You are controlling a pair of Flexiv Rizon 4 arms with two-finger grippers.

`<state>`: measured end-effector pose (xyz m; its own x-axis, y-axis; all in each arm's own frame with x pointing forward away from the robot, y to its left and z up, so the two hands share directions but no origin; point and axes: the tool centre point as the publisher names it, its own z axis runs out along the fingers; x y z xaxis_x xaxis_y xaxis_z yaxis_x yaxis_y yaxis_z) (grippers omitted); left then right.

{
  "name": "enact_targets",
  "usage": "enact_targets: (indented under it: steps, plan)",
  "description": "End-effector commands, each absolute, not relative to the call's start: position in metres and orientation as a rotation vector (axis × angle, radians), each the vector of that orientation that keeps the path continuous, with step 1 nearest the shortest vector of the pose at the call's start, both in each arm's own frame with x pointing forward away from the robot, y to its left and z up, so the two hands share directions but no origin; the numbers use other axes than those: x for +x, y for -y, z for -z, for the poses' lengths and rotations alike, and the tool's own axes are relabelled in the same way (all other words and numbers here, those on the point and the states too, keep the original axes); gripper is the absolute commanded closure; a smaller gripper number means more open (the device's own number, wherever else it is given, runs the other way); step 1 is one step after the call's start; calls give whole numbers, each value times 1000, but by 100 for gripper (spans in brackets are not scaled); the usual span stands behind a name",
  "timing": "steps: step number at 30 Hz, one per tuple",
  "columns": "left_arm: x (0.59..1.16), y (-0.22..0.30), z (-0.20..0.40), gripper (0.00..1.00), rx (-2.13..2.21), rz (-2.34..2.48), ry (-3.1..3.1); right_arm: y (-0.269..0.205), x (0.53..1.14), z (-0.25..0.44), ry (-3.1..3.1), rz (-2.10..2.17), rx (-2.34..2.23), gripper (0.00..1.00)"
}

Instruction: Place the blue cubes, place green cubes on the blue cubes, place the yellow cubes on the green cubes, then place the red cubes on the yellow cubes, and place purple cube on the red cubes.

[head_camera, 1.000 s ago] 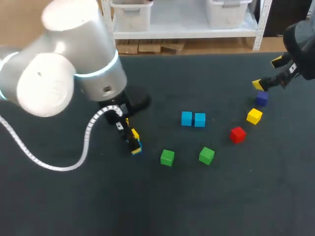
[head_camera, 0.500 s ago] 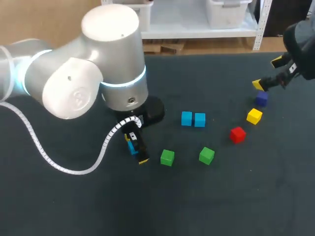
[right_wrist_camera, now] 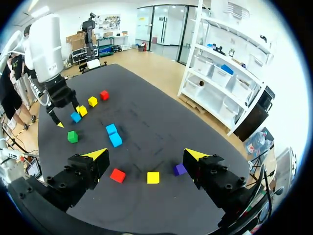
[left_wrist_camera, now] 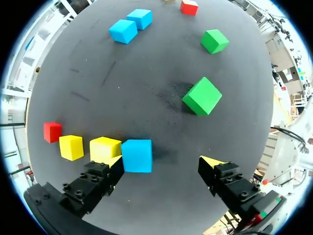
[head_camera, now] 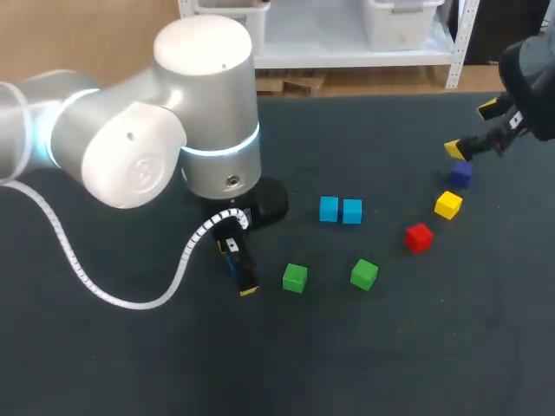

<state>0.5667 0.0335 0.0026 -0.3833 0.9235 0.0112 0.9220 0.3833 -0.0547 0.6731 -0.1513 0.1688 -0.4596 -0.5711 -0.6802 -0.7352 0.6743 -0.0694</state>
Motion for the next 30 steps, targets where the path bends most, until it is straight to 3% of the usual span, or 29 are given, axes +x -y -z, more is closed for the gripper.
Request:
enact_targets:
  steps: [1,5,6,7,8,12,13,22,30]
  plan:
    - [572,-31,1,0,-1718,-67,2571,151,672,-168,-2192,-300,-997,0]
    - [575,-31,2,9,-1715,-72,2578,151,672,-168,-2192,-300,-997,0]
    - [575,-31,1,16,-1715,-72,2581,151,672,-168,-2192,-300,-997,0]
    - [575,-31,1,30,-1716,-72,2582,151,672,-168,-2192,-300,-997,0]
    - [576,-31,1,52,-1718,-71,2584,151,672,-168,-2192,-300,-997,0]
    - [576,-31,0,77,-1726,-70,2587,151,672,-168,-2192,-300,-997,0]
    - [576,-31,-1,98,-1727,-67,2589,151,672,-168,-2192,-300,-997,0]
    - [581,-36,-11,100,-1831,-58,2571,151,672,-168,-2192,-300,-997,0]
    - [621,-44,-38,100,-2045,56,2565,151,672,-168,-2192,-300,-997,0]
